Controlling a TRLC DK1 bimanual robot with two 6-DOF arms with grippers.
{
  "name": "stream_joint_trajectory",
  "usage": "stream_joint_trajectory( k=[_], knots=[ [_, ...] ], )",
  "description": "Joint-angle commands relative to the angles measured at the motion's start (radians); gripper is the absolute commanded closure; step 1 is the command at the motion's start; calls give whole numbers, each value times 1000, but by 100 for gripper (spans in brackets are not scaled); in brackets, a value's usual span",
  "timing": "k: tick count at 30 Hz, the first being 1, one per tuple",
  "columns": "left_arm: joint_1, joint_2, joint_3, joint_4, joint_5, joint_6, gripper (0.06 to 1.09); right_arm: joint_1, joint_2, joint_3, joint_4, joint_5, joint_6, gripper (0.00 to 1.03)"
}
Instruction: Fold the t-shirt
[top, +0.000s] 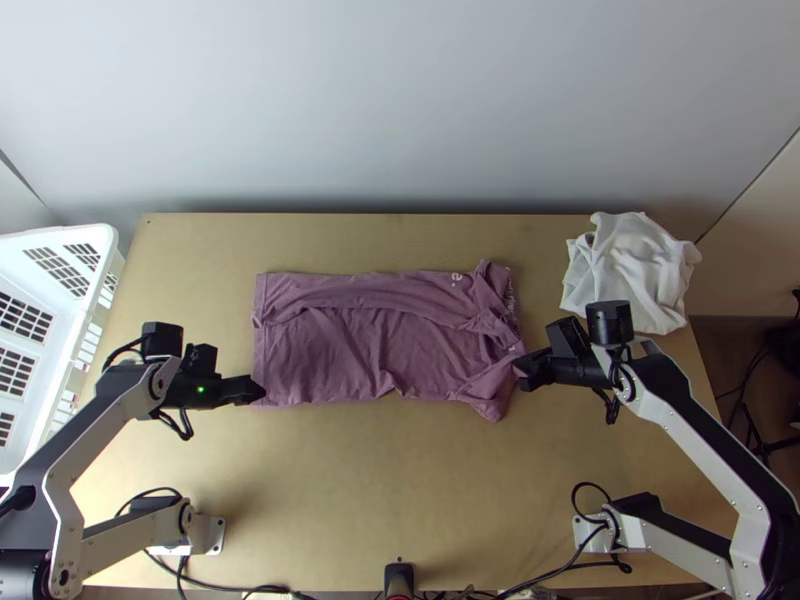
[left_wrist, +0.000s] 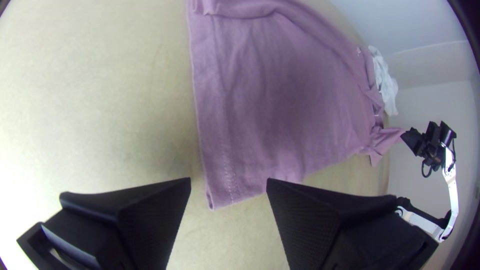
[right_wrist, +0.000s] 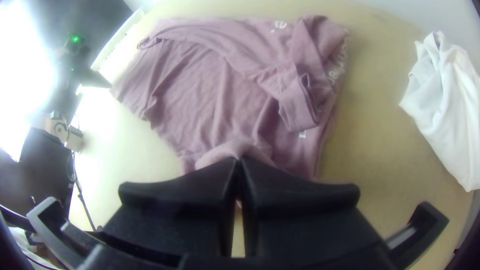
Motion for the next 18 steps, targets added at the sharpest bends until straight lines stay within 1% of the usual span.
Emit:
stream_joint_trajectory(
  k=[1, 8, 9, 10, 11, 14, 16, 18],
  knots=[
    [-19, 9, 10, -31, 25, 0, 32, 0, 13, -4, 5, 9, -1, 100],
    [-114, 0, -19, -45, 35, 3, 33, -5, 23, -12, 14, 14, -1, 100],
    [-123, 0, -25, -45, 38, 3, 40, -5, 24, -12, 15, 15, -1, 100],
    [-125, 0, -27, -45, 42, -2, 66, -7, 24, -12, 17, 15, -1, 100],
    [-123, 3, -25, -38, 52, -6, 106, -7, 24, -11, 18, 17, 0, 100],
    [-54, 12, -13, -2, 108, -71, 105, -7, 29, -12, 29, 20, 12, 100],
    [7, 33, 5, 61, 108, -143, 105, -7, 33, -11, 43, 26, 19, 100],
    [70, 93, 53, 81, 108, -197, 105, -7, 35, -7, 55, 35, 25, 100]
  ],
)
